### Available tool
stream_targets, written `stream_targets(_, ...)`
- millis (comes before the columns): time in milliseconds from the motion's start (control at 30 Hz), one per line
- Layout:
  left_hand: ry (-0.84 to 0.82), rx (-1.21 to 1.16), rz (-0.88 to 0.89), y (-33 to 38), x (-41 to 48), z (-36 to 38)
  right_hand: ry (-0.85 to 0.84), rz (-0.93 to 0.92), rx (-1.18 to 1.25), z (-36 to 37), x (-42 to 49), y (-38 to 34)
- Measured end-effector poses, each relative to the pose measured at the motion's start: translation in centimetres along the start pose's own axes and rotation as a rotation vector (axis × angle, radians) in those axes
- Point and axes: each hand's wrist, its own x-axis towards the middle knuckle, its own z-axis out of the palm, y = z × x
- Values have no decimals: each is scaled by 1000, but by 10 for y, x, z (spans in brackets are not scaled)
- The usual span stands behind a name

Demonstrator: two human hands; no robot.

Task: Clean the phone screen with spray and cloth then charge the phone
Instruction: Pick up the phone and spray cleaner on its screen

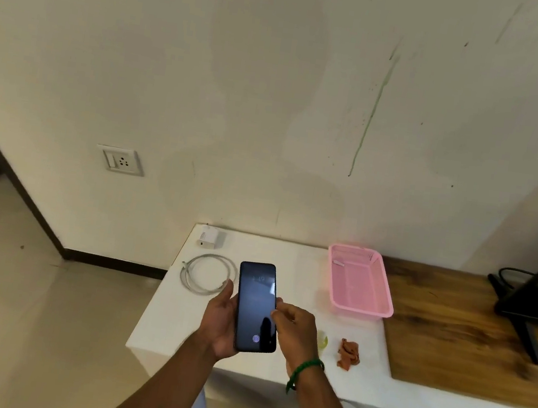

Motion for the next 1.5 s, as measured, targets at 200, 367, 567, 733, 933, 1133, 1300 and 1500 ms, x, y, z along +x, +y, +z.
stream_targets(200, -27, -21, -39, -15, -4, 0, 22, -48, -45, -13, -14, 13)
stream_targets(367, -19, 58, -49, -20, -3, 3, 15, -69, -62, -22, -17, 14)
stream_targets(567, 38, 250, -21, -22, 0, 9, 71, -102, -103, -29, -18, 16)
stream_targets(733, 47, 192, -11, -23, 2, 6, 212, -114, -196, -51, -15, 28)
stream_targets(933, 47, 155, -35, -21, 5, 4, 435, -17, -264, -86, -7, 65)
stream_targets(1133, 76, 110, -81, -22, 13, 0, 225, 27, -447, -78, 9, 101)
stream_targets(1300, 78, 96, -104, -20, 22, 0, 184, 5, -481, -64, 33, 107)
stream_targets(1500, 81, 69, -110, -13, 32, -2, 211, 34, -463, -55, 48, 106)
